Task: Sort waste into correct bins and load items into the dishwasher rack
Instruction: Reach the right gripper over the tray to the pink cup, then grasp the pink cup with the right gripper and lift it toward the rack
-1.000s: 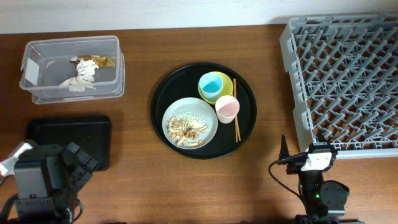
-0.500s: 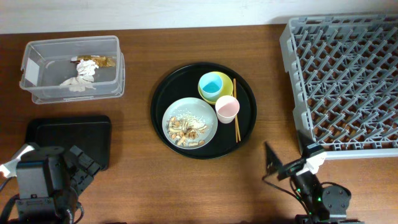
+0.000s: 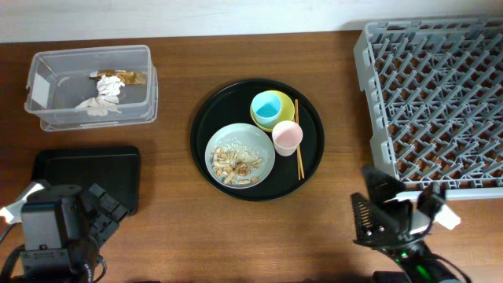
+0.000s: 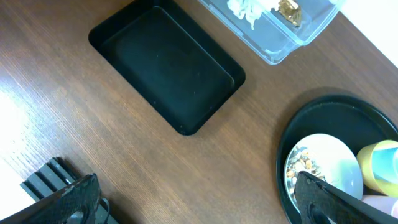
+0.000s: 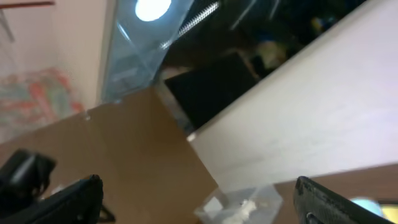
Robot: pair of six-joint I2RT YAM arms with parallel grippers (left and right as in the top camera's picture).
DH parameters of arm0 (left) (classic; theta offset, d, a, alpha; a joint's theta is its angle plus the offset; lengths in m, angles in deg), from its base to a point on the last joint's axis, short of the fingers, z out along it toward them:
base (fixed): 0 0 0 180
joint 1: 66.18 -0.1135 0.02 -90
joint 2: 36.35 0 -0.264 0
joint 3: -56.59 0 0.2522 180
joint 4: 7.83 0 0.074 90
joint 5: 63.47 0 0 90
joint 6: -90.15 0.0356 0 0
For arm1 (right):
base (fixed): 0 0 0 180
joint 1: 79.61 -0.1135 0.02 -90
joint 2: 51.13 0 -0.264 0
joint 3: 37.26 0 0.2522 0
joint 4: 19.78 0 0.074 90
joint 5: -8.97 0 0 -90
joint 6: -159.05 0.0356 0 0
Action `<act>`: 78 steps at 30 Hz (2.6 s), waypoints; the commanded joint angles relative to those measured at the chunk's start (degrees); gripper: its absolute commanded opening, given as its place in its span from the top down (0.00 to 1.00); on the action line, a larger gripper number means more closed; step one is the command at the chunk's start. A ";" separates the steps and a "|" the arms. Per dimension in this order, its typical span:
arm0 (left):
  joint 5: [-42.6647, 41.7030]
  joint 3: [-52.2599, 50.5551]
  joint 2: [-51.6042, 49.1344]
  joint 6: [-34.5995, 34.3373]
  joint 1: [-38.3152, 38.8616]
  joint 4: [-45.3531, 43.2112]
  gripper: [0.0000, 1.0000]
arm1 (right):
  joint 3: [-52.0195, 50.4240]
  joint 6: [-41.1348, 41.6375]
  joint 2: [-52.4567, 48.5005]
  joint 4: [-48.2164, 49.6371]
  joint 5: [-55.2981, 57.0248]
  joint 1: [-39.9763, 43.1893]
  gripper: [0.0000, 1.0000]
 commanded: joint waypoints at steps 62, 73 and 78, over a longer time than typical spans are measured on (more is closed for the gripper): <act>-0.02 -0.24 -0.20 -0.72 -0.13 0.04 0.01 | 94.88 -46.58 -117.90 -90.77 47.71 -38.12 0.50; -0.02 -0.24 -0.20 -0.74 -0.13 0.04 0.01 | 92.41 -46.58 -118.40 -89.66 41.66 -36.44 0.54; -0.02 -0.24 -0.20 -0.74 -0.13 0.04 0.01 | 90.14 -46.40 -118.40 -88.43 40.39 -36.44 0.59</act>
